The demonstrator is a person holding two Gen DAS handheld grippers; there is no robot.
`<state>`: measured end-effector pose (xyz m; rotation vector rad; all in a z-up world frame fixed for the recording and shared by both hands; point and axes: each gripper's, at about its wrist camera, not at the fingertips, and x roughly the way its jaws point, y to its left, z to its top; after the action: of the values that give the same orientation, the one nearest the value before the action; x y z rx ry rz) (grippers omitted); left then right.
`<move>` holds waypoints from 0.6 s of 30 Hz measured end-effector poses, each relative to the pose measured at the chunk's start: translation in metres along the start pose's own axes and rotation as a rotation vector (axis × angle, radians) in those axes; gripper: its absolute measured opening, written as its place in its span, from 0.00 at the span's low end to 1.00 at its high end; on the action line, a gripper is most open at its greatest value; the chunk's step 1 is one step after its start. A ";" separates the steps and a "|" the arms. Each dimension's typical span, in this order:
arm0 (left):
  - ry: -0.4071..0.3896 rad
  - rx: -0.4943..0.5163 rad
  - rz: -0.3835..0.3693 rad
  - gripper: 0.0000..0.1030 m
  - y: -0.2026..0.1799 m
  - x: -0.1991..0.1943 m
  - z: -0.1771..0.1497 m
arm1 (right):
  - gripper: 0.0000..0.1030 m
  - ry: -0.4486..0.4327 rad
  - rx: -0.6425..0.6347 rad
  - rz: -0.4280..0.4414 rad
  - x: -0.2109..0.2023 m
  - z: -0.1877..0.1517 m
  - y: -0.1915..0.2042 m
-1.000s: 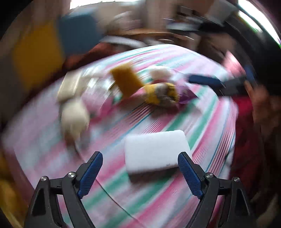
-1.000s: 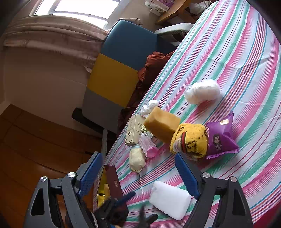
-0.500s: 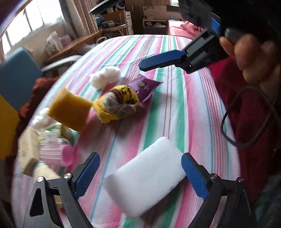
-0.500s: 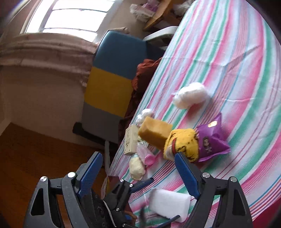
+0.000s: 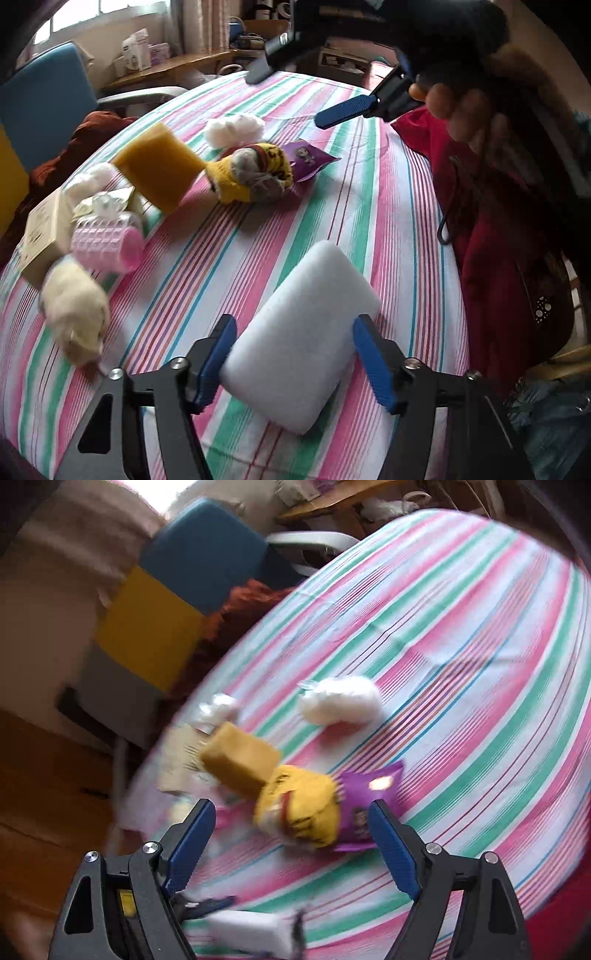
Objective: Organize objects
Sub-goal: 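Grasp the white foam block with the left gripper while the right grasps a purple packet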
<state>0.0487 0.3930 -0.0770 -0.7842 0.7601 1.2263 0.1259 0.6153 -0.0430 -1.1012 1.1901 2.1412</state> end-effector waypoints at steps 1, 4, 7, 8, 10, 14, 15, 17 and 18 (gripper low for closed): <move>-0.004 -0.007 0.005 0.60 -0.002 0.001 0.000 | 0.84 0.024 -0.040 -0.054 0.005 0.002 0.002; -0.014 -0.043 0.017 0.56 0.000 -0.004 -0.005 | 0.79 0.075 -0.090 -0.176 0.016 0.002 0.000; -0.017 -0.080 0.023 0.52 0.001 -0.009 -0.007 | 0.70 0.092 -0.029 -0.227 0.021 0.002 -0.016; -0.017 -0.093 0.024 0.50 0.003 -0.008 -0.006 | 0.69 0.092 -0.008 -0.226 0.022 0.002 -0.021; -0.016 -0.128 0.024 0.51 0.004 -0.009 -0.008 | 0.61 0.115 0.006 -0.232 0.026 0.002 -0.024; -0.022 -0.222 0.083 0.73 0.014 -0.007 -0.011 | 0.58 0.139 -0.026 -0.219 0.037 0.002 -0.019; -0.025 -0.221 0.102 0.76 0.013 -0.006 -0.011 | 0.55 0.146 -0.015 -0.214 0.040 0.002 -0.021; -0.029 -0.210 0.110 0.77 0.011 -0.009 -0.012 | 0.48 0.154 -0.009 -0.217 0.043 0.001 -0.022; -0.034 -0.202 0.102 0.78 0.010 -0.010 -0.012 | 0.42 0.159 -0.004 -0.218 0.043 0.000 -0.024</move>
<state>0.0357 0.3788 -0.0758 -0.8955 0.6611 1.4202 0.1175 0.6286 -0.0897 -1.3582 1.0786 1.9217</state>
